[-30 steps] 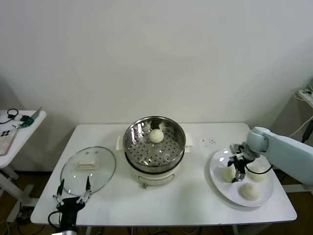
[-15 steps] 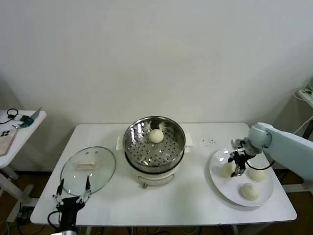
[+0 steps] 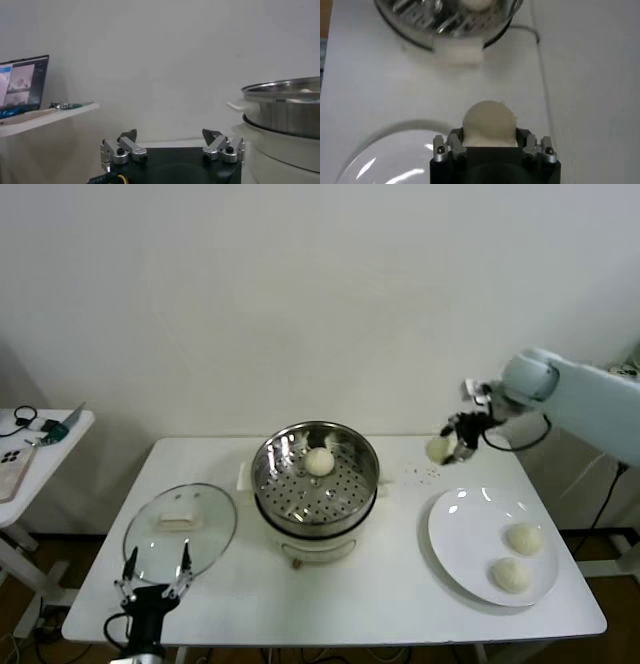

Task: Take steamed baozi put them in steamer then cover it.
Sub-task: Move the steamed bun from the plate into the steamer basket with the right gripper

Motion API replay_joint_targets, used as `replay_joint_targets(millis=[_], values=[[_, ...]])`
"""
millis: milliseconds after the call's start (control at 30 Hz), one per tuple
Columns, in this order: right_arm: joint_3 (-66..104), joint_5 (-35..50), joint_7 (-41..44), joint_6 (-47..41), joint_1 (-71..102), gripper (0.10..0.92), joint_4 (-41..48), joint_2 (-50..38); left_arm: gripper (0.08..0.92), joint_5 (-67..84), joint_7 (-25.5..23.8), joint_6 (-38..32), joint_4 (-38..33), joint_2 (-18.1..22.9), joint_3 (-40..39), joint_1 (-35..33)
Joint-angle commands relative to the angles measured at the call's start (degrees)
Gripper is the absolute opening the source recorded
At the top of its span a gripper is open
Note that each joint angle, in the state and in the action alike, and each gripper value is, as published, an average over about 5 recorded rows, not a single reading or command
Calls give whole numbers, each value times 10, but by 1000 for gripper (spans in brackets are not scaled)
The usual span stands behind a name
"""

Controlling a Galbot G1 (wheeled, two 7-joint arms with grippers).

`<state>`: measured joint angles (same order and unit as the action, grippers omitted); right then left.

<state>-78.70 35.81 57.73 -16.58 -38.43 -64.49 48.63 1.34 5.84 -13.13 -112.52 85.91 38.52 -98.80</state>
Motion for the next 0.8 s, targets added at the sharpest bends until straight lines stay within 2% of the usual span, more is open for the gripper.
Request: replay_joint_targets(millis=[33, 367, 800], values=[[-32, 113, -27, -33, -91, 670, 3, 98, 823, -8, -3, -1, 1, -11, -7, -2], [-17, 152, -82, -87, -21, 677, -20, 219, 823, -6, -10, 10, -7, -24, -17, -6], [-42, 131, -91, -89, 51, 679, -5, 284, 823, -21, -12, 16, -12, -25, -45, -6]])
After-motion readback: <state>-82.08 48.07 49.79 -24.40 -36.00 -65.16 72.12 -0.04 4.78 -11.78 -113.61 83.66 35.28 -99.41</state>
